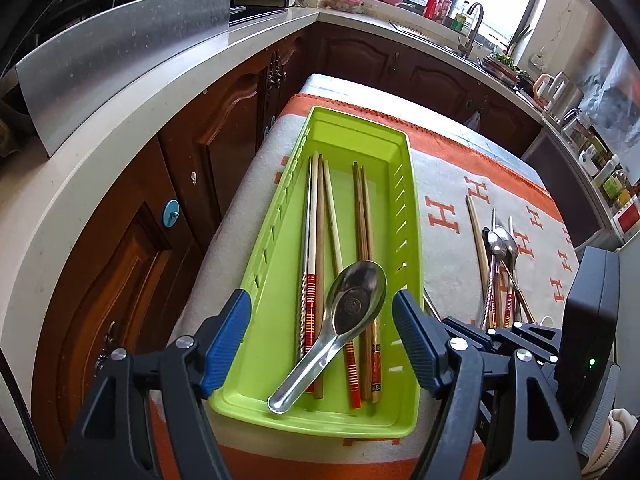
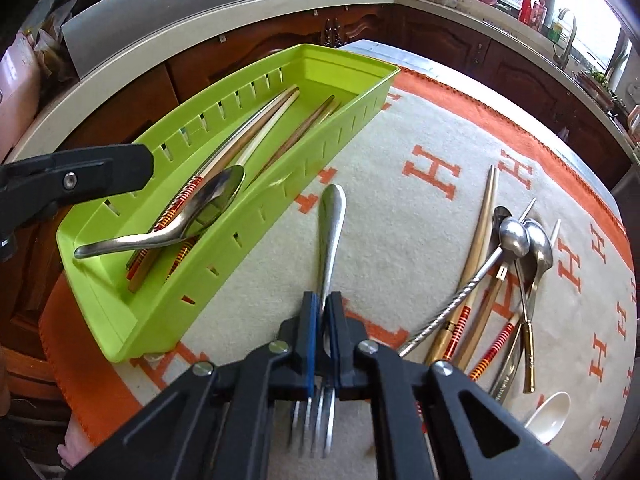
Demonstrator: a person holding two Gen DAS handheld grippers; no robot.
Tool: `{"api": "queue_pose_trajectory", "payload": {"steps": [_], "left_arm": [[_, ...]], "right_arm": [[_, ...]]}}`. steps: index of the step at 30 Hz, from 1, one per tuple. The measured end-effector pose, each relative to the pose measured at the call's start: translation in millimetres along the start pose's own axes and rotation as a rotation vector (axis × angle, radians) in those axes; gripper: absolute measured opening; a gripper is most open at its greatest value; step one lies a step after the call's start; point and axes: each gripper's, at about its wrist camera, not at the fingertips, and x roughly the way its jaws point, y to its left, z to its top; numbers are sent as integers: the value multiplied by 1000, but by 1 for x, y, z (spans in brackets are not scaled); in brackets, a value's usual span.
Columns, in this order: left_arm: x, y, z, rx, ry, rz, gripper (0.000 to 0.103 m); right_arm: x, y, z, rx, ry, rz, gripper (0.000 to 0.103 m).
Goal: Organize utensils
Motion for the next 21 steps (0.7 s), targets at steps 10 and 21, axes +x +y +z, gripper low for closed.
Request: {"api": "queue_pose_trajectory", "payload": {"steps": [10, 21], "left_arm": [[-2, -1, 0, -4, -15, 4, 72], [-14, 10, 11, 14, -71, 89, 74]], "right_arm": [[-10, -35, 4, 226, 31, 123, 4], [-50, -50, 49, 389, -12, 292, 4]]}}
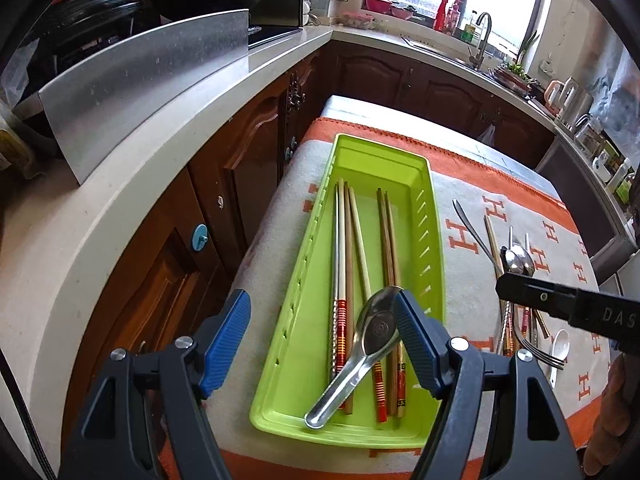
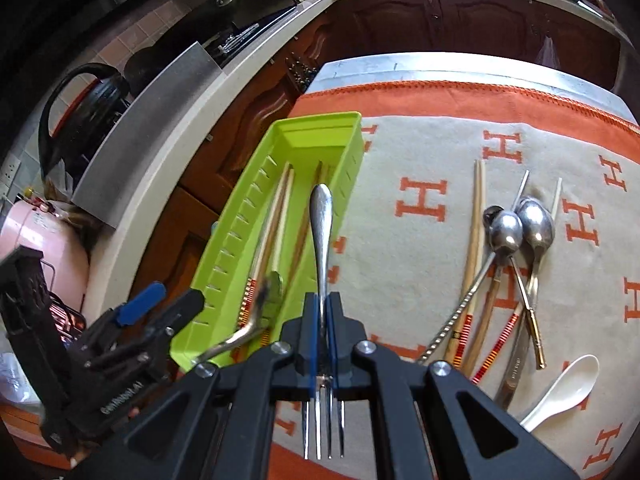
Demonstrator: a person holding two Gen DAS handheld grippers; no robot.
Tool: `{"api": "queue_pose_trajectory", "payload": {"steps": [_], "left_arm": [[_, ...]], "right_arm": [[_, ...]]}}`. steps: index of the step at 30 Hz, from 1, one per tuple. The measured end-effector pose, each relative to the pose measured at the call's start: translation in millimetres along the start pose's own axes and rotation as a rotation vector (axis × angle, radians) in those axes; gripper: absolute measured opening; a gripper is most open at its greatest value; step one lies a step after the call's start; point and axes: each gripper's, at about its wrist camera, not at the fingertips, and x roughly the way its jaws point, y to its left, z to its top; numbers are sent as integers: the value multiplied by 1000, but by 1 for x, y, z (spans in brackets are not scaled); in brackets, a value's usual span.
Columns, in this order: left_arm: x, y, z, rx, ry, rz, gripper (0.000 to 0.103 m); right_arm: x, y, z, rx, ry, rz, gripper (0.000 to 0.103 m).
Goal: Organize utensils
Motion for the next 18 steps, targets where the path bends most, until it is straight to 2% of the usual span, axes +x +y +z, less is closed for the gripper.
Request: {"api": "queue_pose_trajectory", "payload": {"steps": [3, 10, 12, 18], "left_arm": [[-5, 6, 5, -6, -19, 40, 78], [-10, 17, 9, -24, -29, 85, 78], [-10, 18, 9, -28, -24, 84, 79], [-7, 17, 4, -16, -8, 89, 79]], "right_arm": [[9, 13, 16, 24, 10, 18, 4], [50, 37, 42, 48, 56, 17, 5], [62, 43, 46, 30, 66, -18, 6], [65, 40, 43, 34, 90, 24, 6]]}}
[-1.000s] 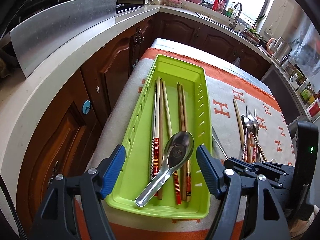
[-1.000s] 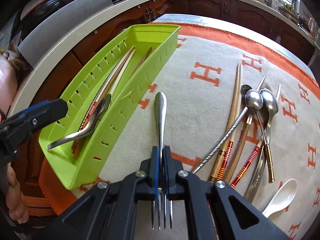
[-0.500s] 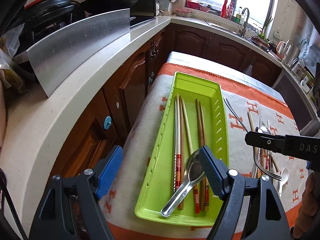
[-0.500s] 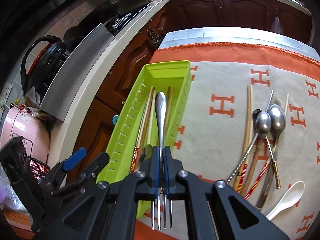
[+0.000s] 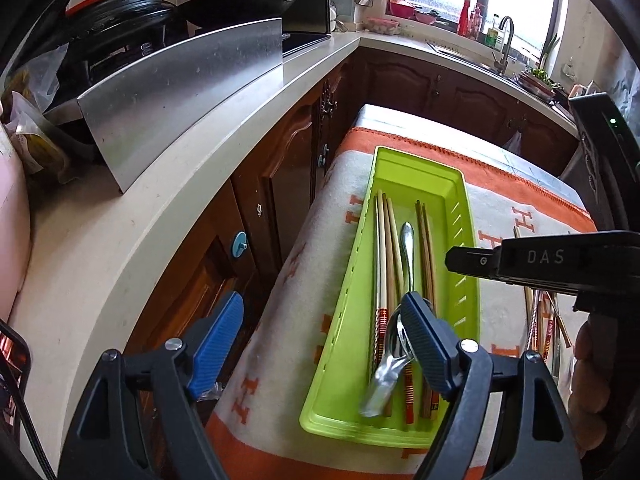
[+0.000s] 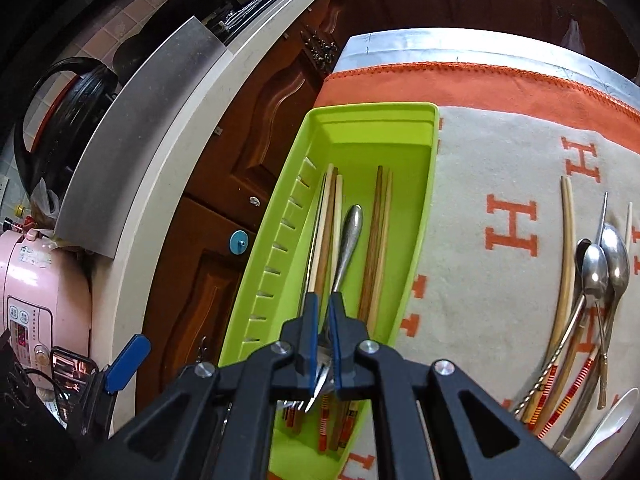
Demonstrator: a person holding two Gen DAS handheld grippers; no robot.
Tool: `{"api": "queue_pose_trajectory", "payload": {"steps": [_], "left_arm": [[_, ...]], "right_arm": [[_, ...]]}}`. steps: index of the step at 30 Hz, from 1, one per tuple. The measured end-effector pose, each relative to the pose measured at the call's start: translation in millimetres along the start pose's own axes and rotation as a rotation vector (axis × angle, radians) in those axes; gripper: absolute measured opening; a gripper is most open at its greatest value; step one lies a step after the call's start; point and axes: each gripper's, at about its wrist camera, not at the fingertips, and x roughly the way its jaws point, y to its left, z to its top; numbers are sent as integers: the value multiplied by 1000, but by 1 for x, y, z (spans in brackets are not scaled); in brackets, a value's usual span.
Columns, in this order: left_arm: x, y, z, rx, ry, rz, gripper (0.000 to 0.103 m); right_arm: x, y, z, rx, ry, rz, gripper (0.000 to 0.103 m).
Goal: Organize utensils
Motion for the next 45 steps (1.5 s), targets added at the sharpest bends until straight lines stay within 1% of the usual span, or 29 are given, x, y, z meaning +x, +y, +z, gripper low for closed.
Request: {"api": "queue_pose_trajectory", "payload": {"steps": [3, 8, 12, 17, 19, 22, 27, 32, 38, 45], "left_arm": [[1, -6, -2, 13, 14, -11, 80], [-2, -23, -5, 53, 21, -28, 80], [-6, -40, -8, 86, 24, -44, 84], [-11, -68, -13, 137, 31, -74, 85], [-12, -80, -15, 156, 32, -95, 85], [-14, -102, -17, 182, 42, -158, 88], [-10, -138, -20, 228, 64, -216, 89], [6, -166, -19, 253, 126, -266, 89], [30, -190, -16, 261, 175, -270, 89], [61, -212, -18, 307, 216, -249, 88]], "right_arm": [[-13, -6, -4, -16, -28, -9, 6], [-40, -21, -16, -65, -86, -71, 6], [-60, -40, -30, -82, -123, -117, 7], [-84, -72, -48, -65, -167, -159, 14], [-95, -88, -56, -47, -192, -176, 15], [-109, -113, -66, -1, -220, -198, 15], [-122, -154, -82, 80, -231, -198, 16], [-124, -186, -93, 156, -233, -177, 16], [-123, -211, -98, 194, -234, -164, 16], [-122, -237, -102, 244, -238, -150, 16]]}}
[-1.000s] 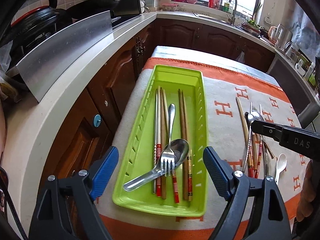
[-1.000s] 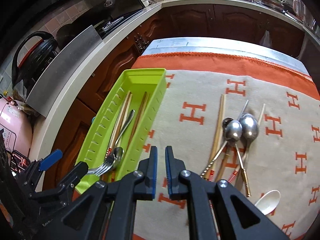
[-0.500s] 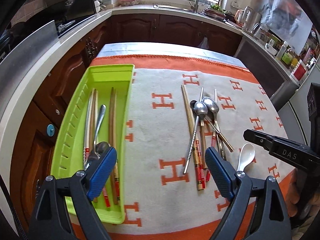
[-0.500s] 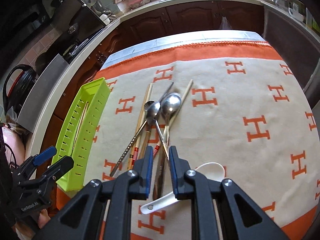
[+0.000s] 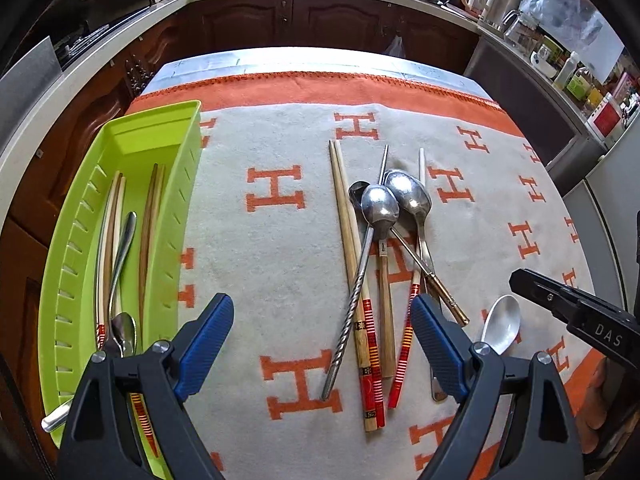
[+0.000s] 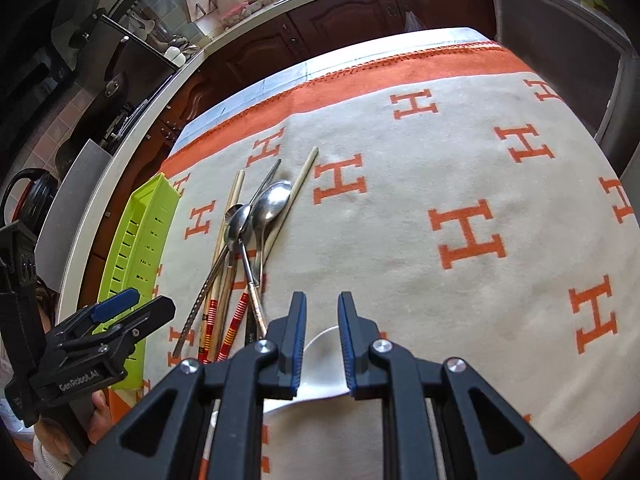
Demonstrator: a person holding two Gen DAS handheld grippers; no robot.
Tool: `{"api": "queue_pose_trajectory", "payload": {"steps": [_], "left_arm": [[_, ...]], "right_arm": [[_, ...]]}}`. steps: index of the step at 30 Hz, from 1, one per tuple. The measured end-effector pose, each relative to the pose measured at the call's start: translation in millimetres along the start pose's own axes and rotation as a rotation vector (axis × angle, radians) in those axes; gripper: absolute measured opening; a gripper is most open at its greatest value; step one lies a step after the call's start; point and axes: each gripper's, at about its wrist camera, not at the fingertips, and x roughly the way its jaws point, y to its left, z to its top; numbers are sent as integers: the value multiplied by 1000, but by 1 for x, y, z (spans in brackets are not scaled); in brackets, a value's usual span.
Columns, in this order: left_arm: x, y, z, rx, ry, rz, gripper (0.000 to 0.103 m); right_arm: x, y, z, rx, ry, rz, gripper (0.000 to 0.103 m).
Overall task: Organize utensils
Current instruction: 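Grasp the white ceramic spoon with the right tool while the left tool reaches the chopsticks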
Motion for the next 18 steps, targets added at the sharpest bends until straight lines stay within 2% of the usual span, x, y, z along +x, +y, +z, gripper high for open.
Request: {"api": "queue_pose_trajectory", "payload": {"steps": [2, 4, 6, 7, 11, 13, 14, 18], "left_arm": [[10, -3, 2, 8, 16, 8, 87], [20, -6, 4, 18, 35, 14, 78], [28, -8, 6, 25, 57, 14, 57], [33, -9, 7, 27, 71, 14, 53], [38, -16, 11, 50, 64, 22, 44], [38, -18, 12, 58, 57, 18, 26], [37, -19, 11, 62, 61, 9, 12], [35, -17, 10, 41, 74, -17, 10]], "right_arm": [[1, -7, 0, 11, 3, -1, 16], [2, -10, -1, 19, 7, 0, 16], [3, -14, -2, 28, 10, 4, 16], [3, -16, -3, 33, 10, 6, 16], [3, -22, -3, 44, 11, 7, 16], [3, -23, -4, 48, 9, 4, 16], [3, -24, -4, 49, 9, 4, 16], [2, -27, -5, 55, 7, 3, 16]]}}
